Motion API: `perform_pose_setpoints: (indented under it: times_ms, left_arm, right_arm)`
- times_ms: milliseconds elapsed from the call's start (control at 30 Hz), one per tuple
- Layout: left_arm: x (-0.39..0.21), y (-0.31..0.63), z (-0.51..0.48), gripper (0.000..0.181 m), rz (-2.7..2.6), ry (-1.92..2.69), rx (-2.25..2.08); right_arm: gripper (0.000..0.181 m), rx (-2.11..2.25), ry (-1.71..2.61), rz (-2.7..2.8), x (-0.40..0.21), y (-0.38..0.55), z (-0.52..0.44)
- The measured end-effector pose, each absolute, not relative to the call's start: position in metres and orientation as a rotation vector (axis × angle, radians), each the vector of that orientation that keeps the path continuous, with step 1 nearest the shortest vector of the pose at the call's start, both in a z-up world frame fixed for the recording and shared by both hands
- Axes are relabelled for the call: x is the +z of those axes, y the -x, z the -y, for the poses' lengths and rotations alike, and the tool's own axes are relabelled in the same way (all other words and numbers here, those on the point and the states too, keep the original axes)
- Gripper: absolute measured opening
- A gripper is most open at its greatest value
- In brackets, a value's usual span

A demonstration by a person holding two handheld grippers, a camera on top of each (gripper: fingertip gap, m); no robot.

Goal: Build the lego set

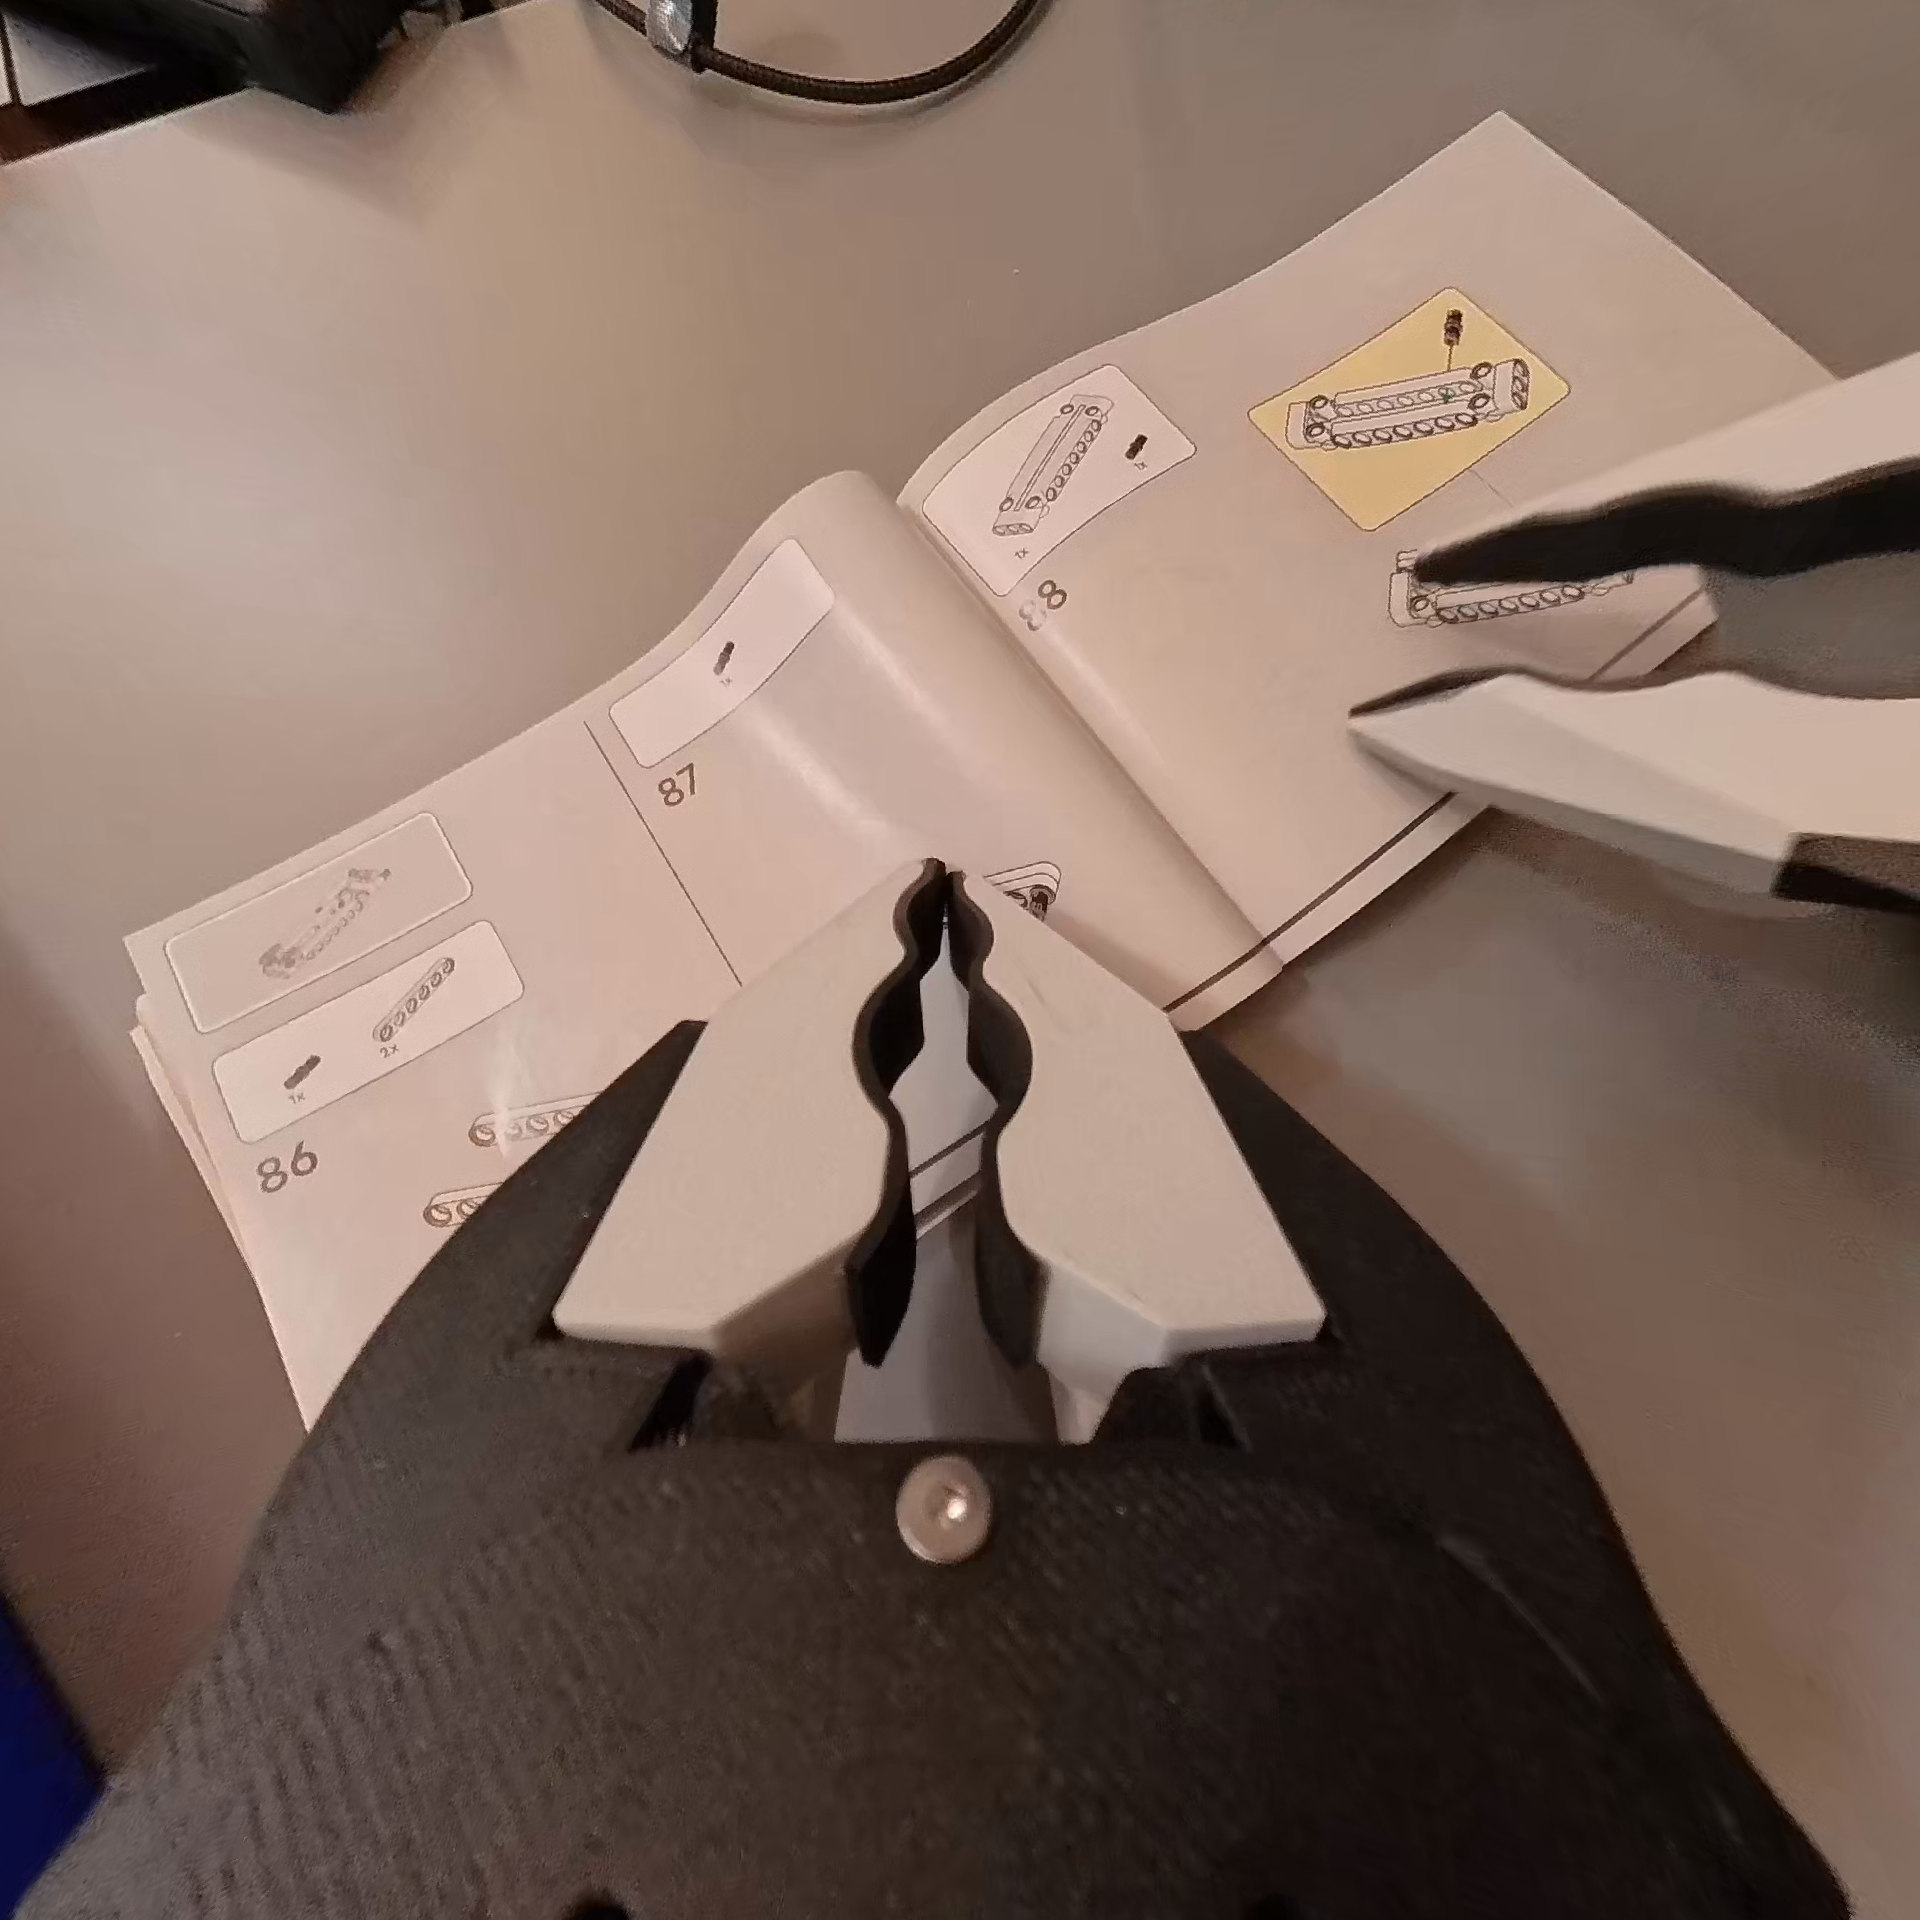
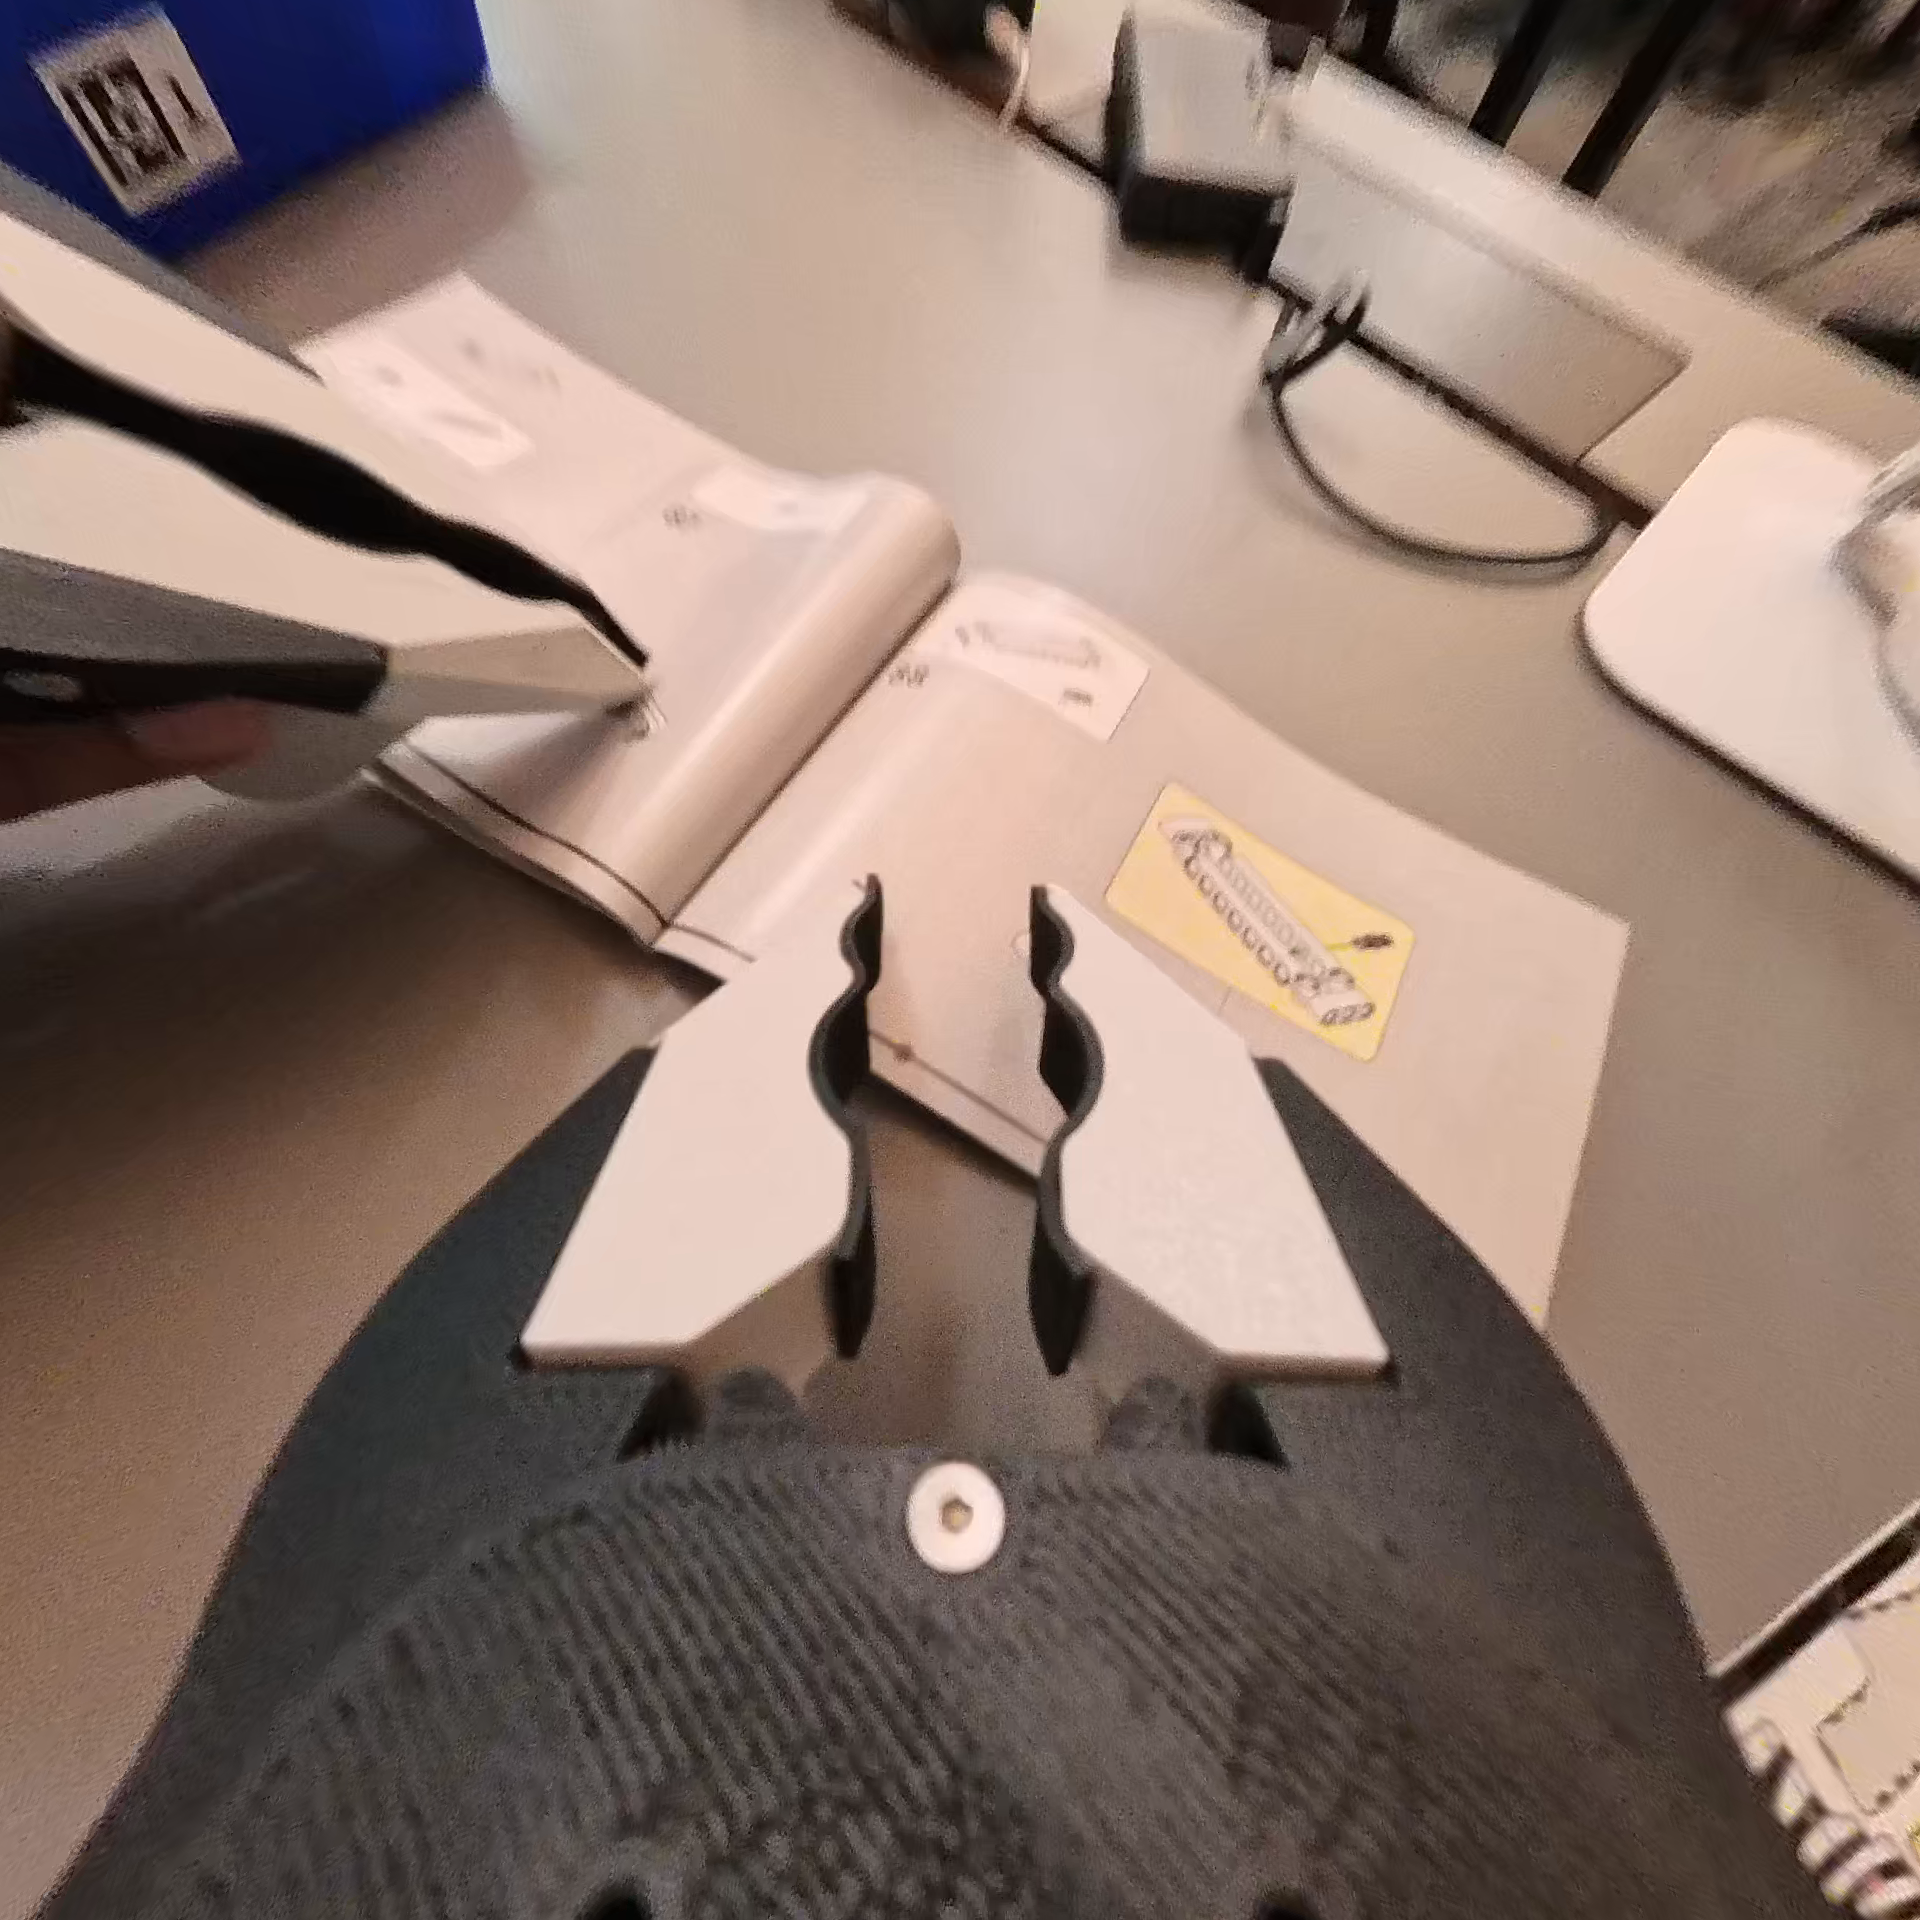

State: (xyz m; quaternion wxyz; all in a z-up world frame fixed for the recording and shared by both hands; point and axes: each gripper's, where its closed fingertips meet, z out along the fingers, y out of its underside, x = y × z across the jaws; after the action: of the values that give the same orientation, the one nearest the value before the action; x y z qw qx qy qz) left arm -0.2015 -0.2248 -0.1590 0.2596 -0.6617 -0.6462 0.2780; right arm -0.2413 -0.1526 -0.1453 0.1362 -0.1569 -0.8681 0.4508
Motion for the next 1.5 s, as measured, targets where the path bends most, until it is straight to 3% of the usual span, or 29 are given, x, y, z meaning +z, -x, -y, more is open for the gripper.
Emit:
perform_pose_setpoints:
  times_ms: [33, 167, 1500]
  left_arm:
    - [-0.159, 0.201, 0.225, 0.0, 1.75, 1.794, 0.752]
    - [-0.159, 0.202, 0.223, 0.0, 1.74, 1.781, 0.735]
    - [-0.163, 0.201, 0.225, 0.001, 1.738, 1.772, 0.706]
  right_arm:
    - [0.024, 1.251, 0.459, 2.556, -0.153, 0.24, 0.153]
    - [0.0, 1.184, 0.411, 2.641, -0.165, 0.23, 0.155]
    - [0.0, 1.156, 0.324, 2.613, -0.165, 0.21, 0.153]
